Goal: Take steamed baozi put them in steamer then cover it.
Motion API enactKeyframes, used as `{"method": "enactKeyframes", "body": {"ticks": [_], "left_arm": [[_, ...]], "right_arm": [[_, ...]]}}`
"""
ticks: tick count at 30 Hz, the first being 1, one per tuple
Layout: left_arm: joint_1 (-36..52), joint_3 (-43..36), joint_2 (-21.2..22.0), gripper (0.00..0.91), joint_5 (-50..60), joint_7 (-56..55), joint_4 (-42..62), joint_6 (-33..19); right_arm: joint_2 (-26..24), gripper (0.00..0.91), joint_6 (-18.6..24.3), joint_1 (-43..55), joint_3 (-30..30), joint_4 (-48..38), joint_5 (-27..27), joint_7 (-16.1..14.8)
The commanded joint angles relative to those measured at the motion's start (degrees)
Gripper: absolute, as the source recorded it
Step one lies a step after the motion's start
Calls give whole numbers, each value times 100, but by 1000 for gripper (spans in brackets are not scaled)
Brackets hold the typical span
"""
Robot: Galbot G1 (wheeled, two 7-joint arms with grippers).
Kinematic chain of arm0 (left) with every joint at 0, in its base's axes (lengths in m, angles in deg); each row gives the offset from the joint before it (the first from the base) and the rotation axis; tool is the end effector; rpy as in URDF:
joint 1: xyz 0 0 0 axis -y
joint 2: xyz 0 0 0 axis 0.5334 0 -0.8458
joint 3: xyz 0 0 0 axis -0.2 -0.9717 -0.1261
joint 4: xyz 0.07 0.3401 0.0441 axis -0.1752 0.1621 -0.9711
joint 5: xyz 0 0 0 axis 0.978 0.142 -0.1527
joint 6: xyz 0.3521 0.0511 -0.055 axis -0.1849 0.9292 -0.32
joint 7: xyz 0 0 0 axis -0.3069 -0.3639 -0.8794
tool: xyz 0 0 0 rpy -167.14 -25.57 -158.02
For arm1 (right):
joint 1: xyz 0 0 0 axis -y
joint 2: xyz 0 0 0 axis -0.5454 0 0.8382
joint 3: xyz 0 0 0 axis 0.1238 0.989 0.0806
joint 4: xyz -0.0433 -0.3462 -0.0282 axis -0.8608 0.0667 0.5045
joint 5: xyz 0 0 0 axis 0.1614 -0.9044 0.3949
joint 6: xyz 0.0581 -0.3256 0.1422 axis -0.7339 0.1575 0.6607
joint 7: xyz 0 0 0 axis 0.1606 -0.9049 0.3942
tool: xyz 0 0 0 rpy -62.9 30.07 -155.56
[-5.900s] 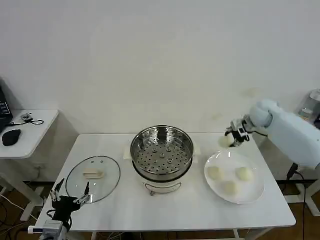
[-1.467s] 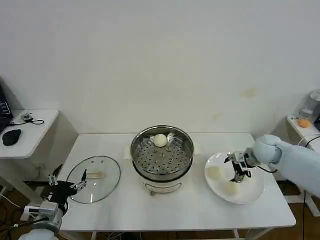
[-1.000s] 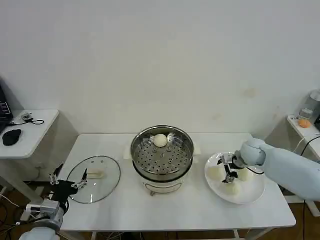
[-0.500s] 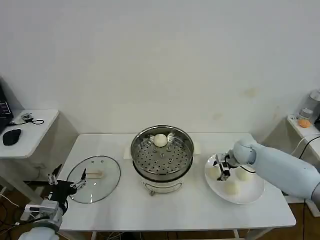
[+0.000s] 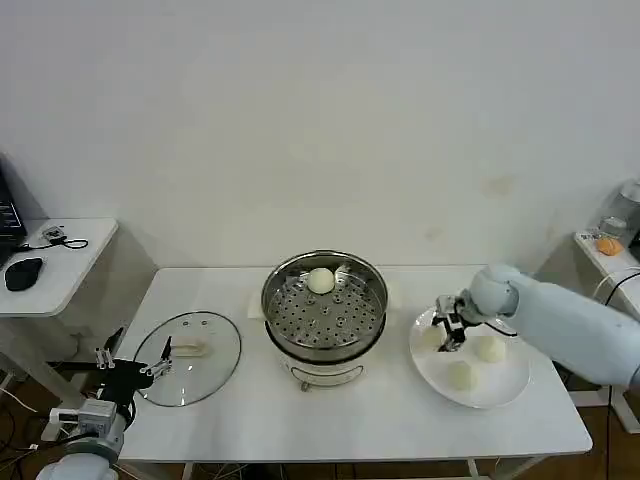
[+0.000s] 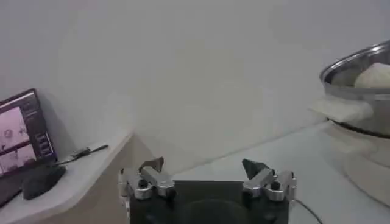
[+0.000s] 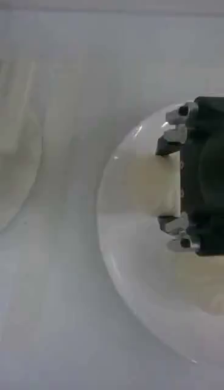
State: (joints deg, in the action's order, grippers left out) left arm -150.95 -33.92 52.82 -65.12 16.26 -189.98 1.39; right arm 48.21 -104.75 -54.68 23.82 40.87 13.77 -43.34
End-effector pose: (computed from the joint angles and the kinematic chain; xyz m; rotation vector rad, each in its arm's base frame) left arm 0.2055 0.1359 -0.2682 0.0896 -2.8889 -0.5605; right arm 0.5220 -0.1279 -0.1875 1.2267 -1.4511 1.4414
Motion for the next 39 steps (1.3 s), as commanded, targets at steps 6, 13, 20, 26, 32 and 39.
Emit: {"method": "enactKeyframes", "body": {"ticks": [6, 13, 20, 26, 32, 39], "left_arm": [[120, -47, 8, 907, -6, 5, 78, -27], [199, -41, 7, 907, 11, -3, 53, -18], [243, 85, 2, 907, -4, 0, 70, -23], [202, 227, 4, 907, -25, 4, 57, -38], [149, 283, 39, 907, -35, 4, 38, -59], [148, 304, 87, 907, -17, -5, -33, -54]], "right_arm": [[-70, 685, -119, 3255, 1404, 812, 1150, -267], [1052, 695, -594, 3773, 1866, 1173, 2264, 173], [2447, 695, -1405, 3307, 1944, 790, 3150, 737], [3188, 685, -2125, 2689, 1885, 240, 3616, 1154], [3587, 685, -2192, 2297, 1873, -197, 3575, 1192], [3876, 685, -2216, 1893, 1833, -624, 3534, 1267]]}}
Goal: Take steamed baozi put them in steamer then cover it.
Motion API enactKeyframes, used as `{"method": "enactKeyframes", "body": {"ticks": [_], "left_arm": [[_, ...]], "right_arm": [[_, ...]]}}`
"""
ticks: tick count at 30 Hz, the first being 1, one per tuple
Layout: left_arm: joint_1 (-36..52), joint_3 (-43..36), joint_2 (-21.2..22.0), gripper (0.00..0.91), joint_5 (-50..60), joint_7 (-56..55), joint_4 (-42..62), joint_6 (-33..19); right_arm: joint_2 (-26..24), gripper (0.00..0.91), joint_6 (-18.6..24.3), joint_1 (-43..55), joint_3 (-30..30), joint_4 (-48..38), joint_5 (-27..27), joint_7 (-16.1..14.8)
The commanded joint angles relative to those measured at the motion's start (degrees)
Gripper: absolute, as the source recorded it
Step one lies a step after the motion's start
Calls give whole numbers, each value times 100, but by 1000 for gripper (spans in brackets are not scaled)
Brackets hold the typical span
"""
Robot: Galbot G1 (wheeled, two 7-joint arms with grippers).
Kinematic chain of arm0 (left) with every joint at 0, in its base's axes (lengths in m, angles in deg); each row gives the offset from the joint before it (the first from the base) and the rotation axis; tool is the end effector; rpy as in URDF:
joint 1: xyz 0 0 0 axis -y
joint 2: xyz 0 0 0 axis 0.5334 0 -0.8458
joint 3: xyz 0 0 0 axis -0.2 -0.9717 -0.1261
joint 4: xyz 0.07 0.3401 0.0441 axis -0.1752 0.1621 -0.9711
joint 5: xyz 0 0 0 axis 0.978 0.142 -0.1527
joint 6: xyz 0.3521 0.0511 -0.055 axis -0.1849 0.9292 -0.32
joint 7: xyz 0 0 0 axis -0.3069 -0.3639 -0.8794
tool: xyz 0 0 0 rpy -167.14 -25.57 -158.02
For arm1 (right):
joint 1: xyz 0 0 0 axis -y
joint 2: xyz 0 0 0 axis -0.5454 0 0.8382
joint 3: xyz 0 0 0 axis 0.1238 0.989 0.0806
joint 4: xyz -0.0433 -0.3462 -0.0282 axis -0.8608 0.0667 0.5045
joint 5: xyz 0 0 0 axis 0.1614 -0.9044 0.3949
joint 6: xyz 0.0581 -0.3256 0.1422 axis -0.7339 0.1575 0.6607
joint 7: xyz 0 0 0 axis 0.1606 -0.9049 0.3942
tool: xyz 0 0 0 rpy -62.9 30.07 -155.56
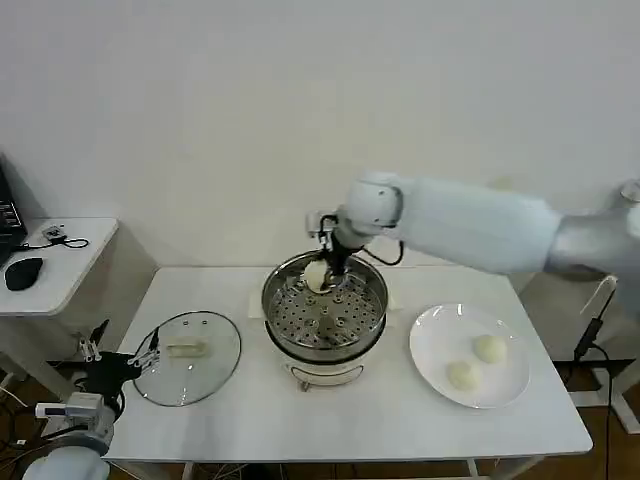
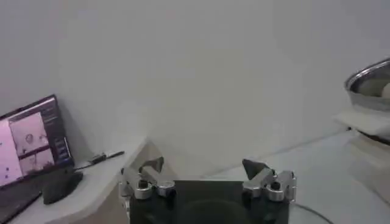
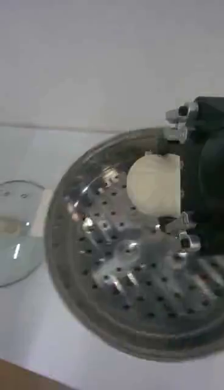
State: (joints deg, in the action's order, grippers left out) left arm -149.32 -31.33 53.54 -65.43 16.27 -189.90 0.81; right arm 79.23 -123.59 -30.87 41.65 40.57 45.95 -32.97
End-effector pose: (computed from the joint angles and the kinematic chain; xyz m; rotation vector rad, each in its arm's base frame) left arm 0.2117 0.1472 -0.2578 0.1637 -2.9319 -0.5643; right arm 0.5419 0.1645 -0.0676 1.3938 -1.5703 1.4312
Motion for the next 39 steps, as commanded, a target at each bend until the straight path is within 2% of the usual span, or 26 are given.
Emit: {"method": "enactKeyframes", "body": {"ticks": [1, 16, 18, 24, 28, 32, 35, 37, 39], "left_arm": [[-25, 52, 19, 907, 14, -4, -55, 1], [-71, 70, 47, 907, 11, -5, -90, -30], [-74, 69, 51, 907, 10, -7, -94, -32], [-90, 46, 60, 907, 26, -4, -87, -43], [-83, 21, 75, 907, 35, -7, -78, -44], [-66, -17, 89, 907, 40, -11, -89, -32], [-51, -48, 79, 907, 35, -14, -104, -4], [-42, -75, 63, 907, 27, -12, -134, 18], [-41, -102, 45, 907, 29, -12, -148, 24]], "right_arm": [[825, 685, -337, -527, 45, -647, 283, 244], [1054, 695, -346, -705, 56, -1056, 73, 283], [1054, 907, -341, -728, 59, -1072, 92, 294], [935, 907, -304, -630, 41, -902, 138, 309], [677, 907, -236, -278, -38, -632, 194, 248], [232, 907, -141, 215, -24, -186, 203, 54], [-207, 907, 93, 593, 104, 218, 44, -265], [-699, 907, 497, 852, 174, 513, -340, -649], [-1137, 907, 721, 999, 175, 737, -564, -898]]}}
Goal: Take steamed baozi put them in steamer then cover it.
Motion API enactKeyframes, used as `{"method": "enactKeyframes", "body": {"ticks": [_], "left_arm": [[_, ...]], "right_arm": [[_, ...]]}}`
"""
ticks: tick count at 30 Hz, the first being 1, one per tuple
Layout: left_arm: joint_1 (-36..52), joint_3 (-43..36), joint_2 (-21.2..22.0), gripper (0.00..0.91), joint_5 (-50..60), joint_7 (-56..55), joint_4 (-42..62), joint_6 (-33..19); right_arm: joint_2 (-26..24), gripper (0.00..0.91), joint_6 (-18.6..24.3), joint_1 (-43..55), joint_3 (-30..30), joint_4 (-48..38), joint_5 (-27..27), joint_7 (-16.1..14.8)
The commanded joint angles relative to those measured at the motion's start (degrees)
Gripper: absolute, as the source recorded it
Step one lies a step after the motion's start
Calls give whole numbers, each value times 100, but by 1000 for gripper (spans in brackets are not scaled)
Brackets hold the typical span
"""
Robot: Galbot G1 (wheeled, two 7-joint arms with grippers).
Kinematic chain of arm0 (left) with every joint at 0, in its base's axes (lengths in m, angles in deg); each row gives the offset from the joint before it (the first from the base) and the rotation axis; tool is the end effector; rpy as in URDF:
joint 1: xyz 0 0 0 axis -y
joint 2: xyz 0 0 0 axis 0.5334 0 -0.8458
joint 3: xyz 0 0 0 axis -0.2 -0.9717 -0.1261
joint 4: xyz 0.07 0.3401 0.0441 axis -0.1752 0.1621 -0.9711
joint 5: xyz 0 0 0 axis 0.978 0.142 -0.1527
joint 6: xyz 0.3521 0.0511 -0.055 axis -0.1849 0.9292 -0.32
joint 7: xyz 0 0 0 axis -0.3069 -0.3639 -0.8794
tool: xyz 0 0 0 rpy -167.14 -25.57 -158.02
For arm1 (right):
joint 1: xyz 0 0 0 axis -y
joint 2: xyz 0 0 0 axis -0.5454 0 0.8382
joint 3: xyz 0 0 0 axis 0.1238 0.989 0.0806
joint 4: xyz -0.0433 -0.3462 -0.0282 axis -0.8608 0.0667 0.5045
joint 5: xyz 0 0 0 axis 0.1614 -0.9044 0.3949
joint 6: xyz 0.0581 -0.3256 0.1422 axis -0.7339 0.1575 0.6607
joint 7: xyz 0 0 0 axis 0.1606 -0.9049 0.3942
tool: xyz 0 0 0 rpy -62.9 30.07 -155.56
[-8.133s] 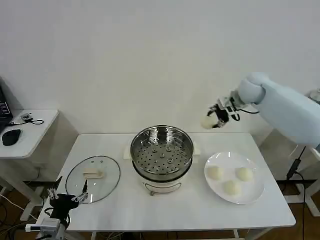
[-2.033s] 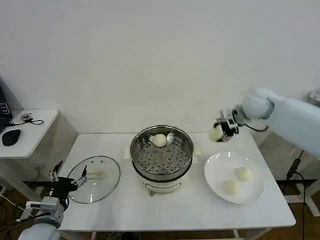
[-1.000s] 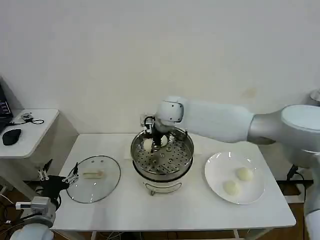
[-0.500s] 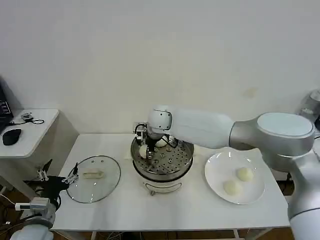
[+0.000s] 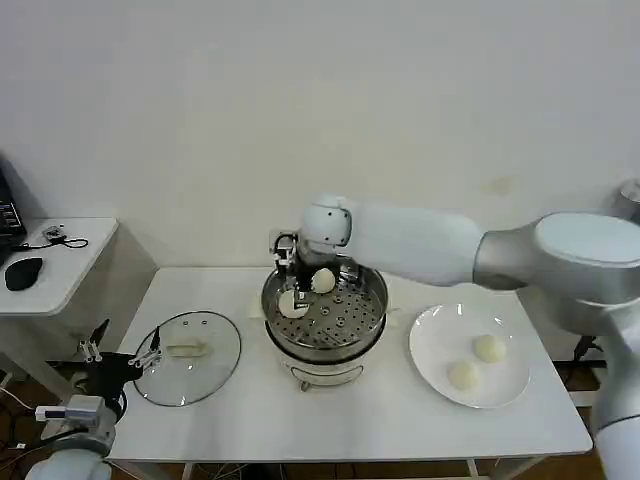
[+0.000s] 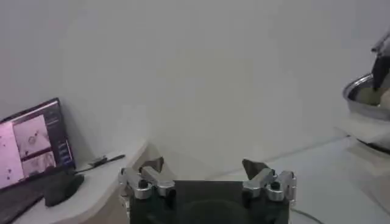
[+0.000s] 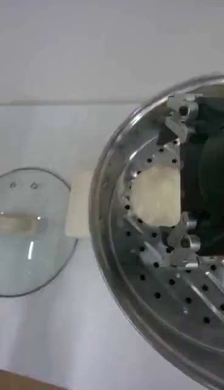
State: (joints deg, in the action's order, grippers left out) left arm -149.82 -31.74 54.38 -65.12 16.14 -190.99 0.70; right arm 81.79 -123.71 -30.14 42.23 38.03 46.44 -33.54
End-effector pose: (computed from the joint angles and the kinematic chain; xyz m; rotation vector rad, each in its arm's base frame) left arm 0.2082 0.1402 -0.2564 0.1568 -2.9431 -0.5525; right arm 0.5478 0.1786 -0.0625 1.3850 -1.5625 1.4418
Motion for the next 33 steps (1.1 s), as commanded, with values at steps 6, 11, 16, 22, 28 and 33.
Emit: {"method": "enactKeyframes", "body": {"ticks": [6, 11, 16, 22, 28, 33], "left_arm": [[26, -179, -82, 907, -3, 7, -6, 36], [95, -302, -119, 907, 0, 9, 47, 41], [140, -402, -175, 907, 12, 18, 105, 40], [210, -491, -190, 907, 44, 19, 150, 70], [189, -504, -198, 907, 103, 32, 163, 78], [169, -475, -197, 907, 120, 27, 164, 81]], "right_arm": [[-2779, 907, 1362, 1100, -46, 1675, -1296, -1505], [-4184, 907, 1630, 1066, 154, 2325, -1945, -1700], [-5138, 907, 1783, 563, 132, 2657, -2558, -1711], [-5726, 907, 1984, -434, -340, 2689, -3069, -1659], [-5963, 907, 2004, -2218, -1586, 2617, -3469, -1507], [-5816, 907, 1988, -3470, -2459, 2460, -3705, -1360]]}}
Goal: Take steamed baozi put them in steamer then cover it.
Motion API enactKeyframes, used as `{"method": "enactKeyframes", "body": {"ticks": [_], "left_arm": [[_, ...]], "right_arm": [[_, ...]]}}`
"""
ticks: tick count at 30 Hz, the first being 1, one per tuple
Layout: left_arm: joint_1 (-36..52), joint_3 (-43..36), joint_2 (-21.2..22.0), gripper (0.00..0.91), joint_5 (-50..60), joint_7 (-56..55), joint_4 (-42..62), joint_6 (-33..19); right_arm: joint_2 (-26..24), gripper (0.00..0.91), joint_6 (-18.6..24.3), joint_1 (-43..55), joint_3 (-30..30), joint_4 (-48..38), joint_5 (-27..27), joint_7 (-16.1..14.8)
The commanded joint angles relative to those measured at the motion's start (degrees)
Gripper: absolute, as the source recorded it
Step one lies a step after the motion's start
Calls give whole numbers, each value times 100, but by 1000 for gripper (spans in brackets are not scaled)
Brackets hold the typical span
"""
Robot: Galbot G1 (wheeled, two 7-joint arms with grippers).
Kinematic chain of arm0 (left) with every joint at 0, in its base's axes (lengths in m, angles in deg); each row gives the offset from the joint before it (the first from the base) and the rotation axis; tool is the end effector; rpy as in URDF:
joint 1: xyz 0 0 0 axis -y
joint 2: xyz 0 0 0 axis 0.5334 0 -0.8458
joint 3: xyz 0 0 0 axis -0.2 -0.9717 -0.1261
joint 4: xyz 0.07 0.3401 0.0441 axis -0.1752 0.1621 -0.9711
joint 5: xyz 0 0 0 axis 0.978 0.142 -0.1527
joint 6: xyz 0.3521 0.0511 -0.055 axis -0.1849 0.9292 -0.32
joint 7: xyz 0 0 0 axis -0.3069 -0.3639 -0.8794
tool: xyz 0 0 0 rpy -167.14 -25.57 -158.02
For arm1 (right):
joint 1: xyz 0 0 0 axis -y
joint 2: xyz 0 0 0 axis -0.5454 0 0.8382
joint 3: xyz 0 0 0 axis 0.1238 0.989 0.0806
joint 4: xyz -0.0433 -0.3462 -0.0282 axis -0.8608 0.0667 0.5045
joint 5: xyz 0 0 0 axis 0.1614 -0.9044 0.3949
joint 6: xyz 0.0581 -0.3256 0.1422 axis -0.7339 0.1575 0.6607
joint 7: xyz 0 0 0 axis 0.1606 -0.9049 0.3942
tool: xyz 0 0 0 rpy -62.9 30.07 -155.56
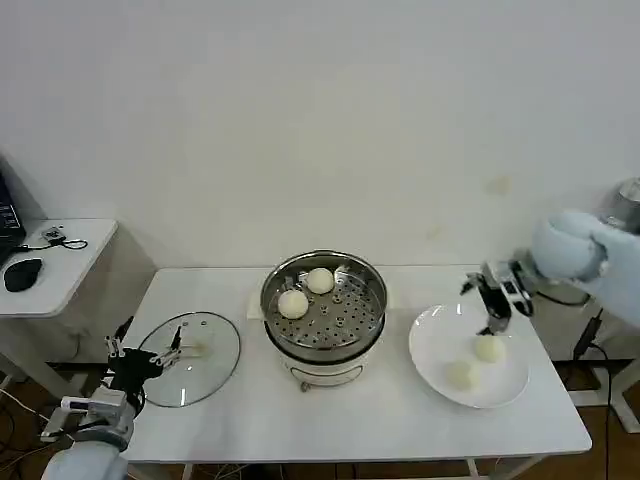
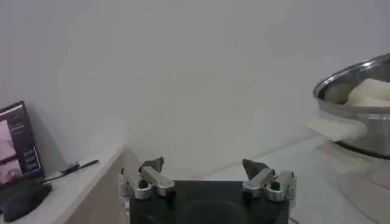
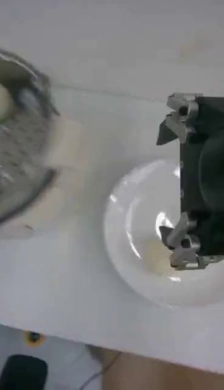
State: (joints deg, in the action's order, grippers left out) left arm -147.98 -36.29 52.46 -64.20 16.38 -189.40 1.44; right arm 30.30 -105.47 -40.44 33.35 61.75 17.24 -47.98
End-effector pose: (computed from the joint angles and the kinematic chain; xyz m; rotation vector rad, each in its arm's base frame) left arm 0.2199 0.1266 -0.2655 0.0501 -2.9185 -0.5749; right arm 0.4421 -0.1673 -0.0985 1.2590 -1.4091 1.4829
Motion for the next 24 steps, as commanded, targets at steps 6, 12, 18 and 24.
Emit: {"method": "enactKeyframes", "body": {"ticks": [6, 12, 18, 24], "left_arm": [[-58, -34, 30, 907, 125, 8, -32, 5], [-60, -8, 31, 907, 152, 5, -55, 31], [-70, -6, 65, 907, 178, 8, -26, 25], [-89, 29, 72, 907, 186, 8, -18, 26]], "right_arm": [[-158, 907, 65, -3520, -2500, -292, -902, 294], [242, 907, 19, -3670, -2604, -632, -1014, 375], [597, 907, 32, -3608, -2532, -1003, -1023, 430], [832, 907, 11, -3496, -2380, -1250, -980, 360]]}}
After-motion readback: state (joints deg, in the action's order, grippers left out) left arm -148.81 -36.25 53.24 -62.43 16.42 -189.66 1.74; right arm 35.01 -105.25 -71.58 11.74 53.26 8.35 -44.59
